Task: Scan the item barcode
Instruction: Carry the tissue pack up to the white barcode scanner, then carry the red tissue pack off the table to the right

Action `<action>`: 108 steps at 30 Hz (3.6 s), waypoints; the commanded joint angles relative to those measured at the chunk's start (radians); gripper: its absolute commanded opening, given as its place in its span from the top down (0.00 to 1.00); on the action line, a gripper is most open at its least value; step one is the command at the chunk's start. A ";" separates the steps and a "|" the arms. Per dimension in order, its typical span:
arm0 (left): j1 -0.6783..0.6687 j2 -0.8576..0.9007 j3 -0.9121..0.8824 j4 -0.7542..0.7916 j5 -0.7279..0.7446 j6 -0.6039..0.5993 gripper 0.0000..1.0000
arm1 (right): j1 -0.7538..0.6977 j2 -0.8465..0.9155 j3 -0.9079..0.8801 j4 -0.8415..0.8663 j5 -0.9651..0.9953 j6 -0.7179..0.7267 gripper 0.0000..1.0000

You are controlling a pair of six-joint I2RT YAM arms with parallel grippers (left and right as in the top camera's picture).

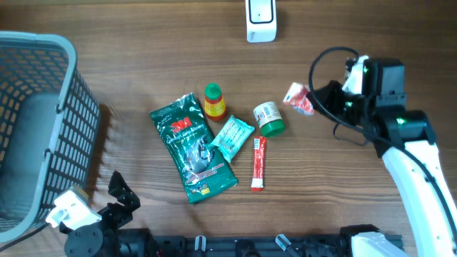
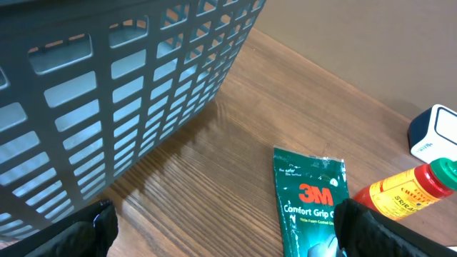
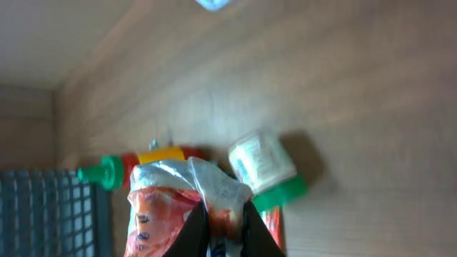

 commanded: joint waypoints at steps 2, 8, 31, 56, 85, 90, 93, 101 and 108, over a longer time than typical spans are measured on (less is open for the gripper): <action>-0.006 -0.008 -0.002 0.003 0.005 -0.009 0.00 | -0.001 0.114 0.004 0.170 0.040 -0.099 0.96; -0.006 -0.008 -0.002 0.003 0.005 -0.009 0.00 | 0.058 0.300 0.004 0.613 0.053 -0.139 0.95; -0.006 -0.008 -0.002 0.003 0.005 -0.009 0.00 | 0.144 1.165 0.571 1.407 0.404 -0.331 0.96; -0.006 -0.008 -0.002 0.003 0.005 -0.009 0.00 | -0.140 0.686 0.612 0.573 0.806 -0.382 0.96; -0.006 -0.008 -0.002 0.003 0.005 -0.009 0.00 | -0.903 1.005 0.608 0.204 0.707 -0.379 0.34; -0.006 -0.008 -0.002 0.003 0.005 -0.009 0.00 | -0.896 0.955 0.608 0.181 0.688 -0.379 0.00; -0.006 -0.008 -0.002 0.003 0.005 -0.009 0.00 | -0.887 0.892 0.608 0.178 0.654 -0.379 0.00; -0.006 -0.008 -0.002 0.003 0.005 -0.009 0.00 | -0.824 0.664 0.608 0.159 0.396 -0.322 0.00; -0.006 -0.008 -0.002 0.003 0.005 -0.009 0.00 | -0.684 0.447 0.608 0.150 0.337 -0.282 0.00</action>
